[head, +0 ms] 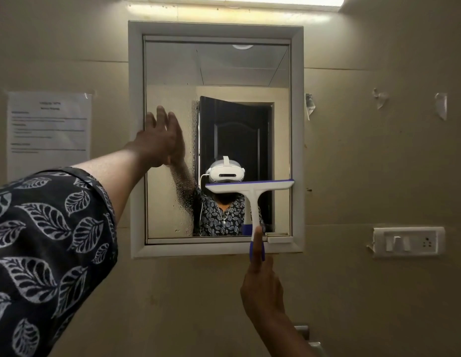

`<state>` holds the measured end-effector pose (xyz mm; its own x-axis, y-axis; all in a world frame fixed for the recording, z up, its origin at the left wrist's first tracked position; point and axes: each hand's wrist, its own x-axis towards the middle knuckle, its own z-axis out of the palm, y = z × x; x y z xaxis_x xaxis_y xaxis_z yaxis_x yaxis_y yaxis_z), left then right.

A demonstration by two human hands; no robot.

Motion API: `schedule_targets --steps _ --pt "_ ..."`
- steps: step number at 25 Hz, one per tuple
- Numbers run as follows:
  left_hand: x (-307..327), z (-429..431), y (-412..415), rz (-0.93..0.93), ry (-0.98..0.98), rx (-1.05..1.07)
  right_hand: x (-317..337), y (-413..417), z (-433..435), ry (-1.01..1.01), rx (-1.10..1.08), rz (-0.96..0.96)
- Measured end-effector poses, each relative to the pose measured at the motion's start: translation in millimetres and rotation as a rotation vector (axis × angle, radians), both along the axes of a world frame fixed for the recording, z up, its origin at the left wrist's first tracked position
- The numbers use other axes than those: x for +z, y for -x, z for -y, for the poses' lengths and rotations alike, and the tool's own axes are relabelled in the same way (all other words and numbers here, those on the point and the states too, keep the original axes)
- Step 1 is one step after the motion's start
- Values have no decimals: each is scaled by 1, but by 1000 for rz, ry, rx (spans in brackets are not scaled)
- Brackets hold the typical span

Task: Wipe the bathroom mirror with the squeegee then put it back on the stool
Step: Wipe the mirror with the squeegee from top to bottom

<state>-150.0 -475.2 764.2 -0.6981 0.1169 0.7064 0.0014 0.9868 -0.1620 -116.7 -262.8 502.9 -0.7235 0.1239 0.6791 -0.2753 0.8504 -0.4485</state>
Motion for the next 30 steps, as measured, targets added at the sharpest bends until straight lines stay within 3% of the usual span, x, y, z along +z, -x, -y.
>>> schedule_targets --steps 16,19,21,26,30 --pt "6 3 -15 6 -31 -79 -21 -27 4 7 -1 183" --pt "8 17 -24 -181 -116 -110 -8 -47 5 41 36 154" --pt "4 31 -26 -208 -120 13 11 -62 7 90 100 71" --pt "-4 49 -20 -67 -81 129 138 -73 16 132 278 -519" --pt "-7 53 -13 -118 -50 178 255 -60 41 193 425 -566"
